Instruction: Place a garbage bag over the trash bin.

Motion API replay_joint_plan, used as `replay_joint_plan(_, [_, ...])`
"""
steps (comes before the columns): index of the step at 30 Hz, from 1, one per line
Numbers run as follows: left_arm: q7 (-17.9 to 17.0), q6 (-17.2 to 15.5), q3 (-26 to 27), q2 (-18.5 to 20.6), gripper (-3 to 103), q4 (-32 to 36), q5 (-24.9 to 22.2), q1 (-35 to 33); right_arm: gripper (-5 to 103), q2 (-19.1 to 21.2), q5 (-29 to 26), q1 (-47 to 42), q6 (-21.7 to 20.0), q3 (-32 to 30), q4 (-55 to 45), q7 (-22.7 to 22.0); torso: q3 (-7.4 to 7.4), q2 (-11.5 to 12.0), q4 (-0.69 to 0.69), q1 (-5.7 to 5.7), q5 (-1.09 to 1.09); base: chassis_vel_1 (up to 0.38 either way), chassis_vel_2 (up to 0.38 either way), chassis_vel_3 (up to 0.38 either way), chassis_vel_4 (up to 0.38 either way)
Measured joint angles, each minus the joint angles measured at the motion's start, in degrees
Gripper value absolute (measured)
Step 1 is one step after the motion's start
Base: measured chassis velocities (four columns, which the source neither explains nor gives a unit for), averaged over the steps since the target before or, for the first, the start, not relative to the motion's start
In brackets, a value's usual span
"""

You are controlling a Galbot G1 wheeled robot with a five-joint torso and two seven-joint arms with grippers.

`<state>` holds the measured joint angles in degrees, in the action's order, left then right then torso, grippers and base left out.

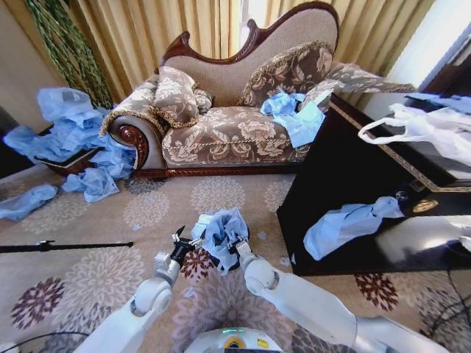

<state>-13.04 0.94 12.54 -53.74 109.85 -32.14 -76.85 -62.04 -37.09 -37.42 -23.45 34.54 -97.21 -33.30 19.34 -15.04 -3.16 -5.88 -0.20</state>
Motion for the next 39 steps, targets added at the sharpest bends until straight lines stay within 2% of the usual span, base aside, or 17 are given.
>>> replay_joint_plan(1, [0.0,0.0,0.0,0.0,100,0.0,0.0,0.0,20,0.0,0.0,0.0,0.1,-0.1,0.0,0.0,0.0,0.0,0.0,0.0,0.0,0.0,0.0,0.0,0.0])
replay_joint_plan(2, [0.0,0.0,-0.1,0.0,100,-0.1,0.0,0.1,9,0.2,0.1,-0.2,0.3,-0.3,-0.1,0.0,0.0,0.0,0.0,0.0,0.0,0.0,0.0,0.0,0.0])
replay_joint_plan(3, [0.0,0.0,-0.1,0.0,100,-0.1,0.0,0.1,9,0.2,0.1,-0.2,0.3,-0.3,-0.1,0.0,0.0,0.0,0.0,0.0,0.0,0.0,0.0,0.0,0.0])
replay_joint_plan(4, [0.0,0.0,-0.1,0.0,100,-0.1,0.0,0.2,3,0.3,0.2,-0.4,0.9,-0.6,-0.2,0.0,0.0,0.0,0.0,0.0,0.0,0.0,0.0,0.0,0.0])
replay_joint_plan(11, [-0.2,-0.6,-0.2,0.6,100,-0.3,-0.3,0.6,0,1.6,1.4,-3.1,3.1,-4.3,-2.2,-0.2,0.0,0.0,0.0,0.0,0.0,0.0,0.0,0.0,0.0])
replay_joint_plan(15, [-1.7,-6.1,-0.4,1.0,100,-0.2,-0.7,0.0,0,3.3,2.5,-5.6,4.7,-7.4,-4.6,-0.8,0.0,0.0,-0.01,0.0,0.01,0.0,0.0,0.0,0.0])
replay_joint_plan(16, [-1.7,-6.1,-0.4,1.0,100,-0.2,-0.7,0.0,0,3.3,2.5,-5.6,4.7,-7.4,-4.6,-0.8,0.0,0.0,-0.01,0.0,0.01,0.0,0.0,0.0,0.0])
replay_joint_plan(17, [-3.4,-8.8,-0.4,0.9,101,-0.2,-2.5,-0.3,0,4.1,2.5,-6.2,5.0,-8.2,-5.5,-1.0,0.0,0.0,0.01,0.0,0.01,0.0,0.0,0.0,0.0])
replay_joint_plan(19, [-4.3,-10.5,-0.3,0.5,93,-0.5,-5.6,-0.2,0,5.0,2.6,-7.5,5.3,-9.1,-6.8,-1.1,0.0,0.0,0.01,0.0,0.0,0.0,0.0,0.0,0.0])
replay_joint_plan(20, [-4.3,-10.5,-0.3,0.5,93,-0.5,-5.6,-0.2,0,5.0,2.6,-7.5,5.3,-9.1,-6.8,-1.1,0.0,0.0,0.01,0.0,0.0,0.0,0.0,0.0,0.0])
replay_joint_plan(22, [-4.4,-10.6,0.0,0.1,86,-0.7,-8.8,0.3,0,5.6,2.7,-9.6,5.5,-10.7,-8.2,-1.2,0.0,0.0,0.0,0.0,0.01,0.0,0.0,0.0,0.0])
replay_joint_plan(24, [-4.4,-10.6,0.0,0.1,86,-0.6,-9.4,0.4,0,5.7,2.8,-10.2,5.5,-11.1,-8.5,-1.2,0.0,0.0,0.0,0.0,0.01,0.0,0.0,0.0,0.0])
replay_joint_plan(28, [-4.6,-11.7,0.0,0.3,70,0.5,-13.3,1.0,0,6.2,3.5,-13.2,6.0,-13.1,-9.3,-1.2,0.0,0.0,-0.01,0.0,0.01,0.0,0.0,0.0,0.0])
replay_joint_plan(34, [-4.7,-11.7,0.4,0.8,58,0.9,-13.6,0.4,0,6.8,4.0,-15.6,6.4,-14.9,-10.3,-1.1,0.0,0.0,0.0,0.0,-0.01,0.0,0.0,0.0,0.0])
replay_joint_plan(38, [-5.1,-12.7,1.5,1.1,43,2.6,-14.2,-1.4,0,6.6,4.5,-19.4,6.6,-17.2,-11.4,-1.0,-0.01,0.0,0.0,0.0,0.0,0.0,0.0,0.0,0.0])
replay_joint_plan(39, [-5.1,-12.7,1.5,1.1,43,2.6,-14.2,-1.4,0,6.6,4.5,-19.4,6.6,-17.2,-11.4,-1.0,-0.01,0.0,0.0,0.0,0.0,0.0,0.0,0.0,0.0])
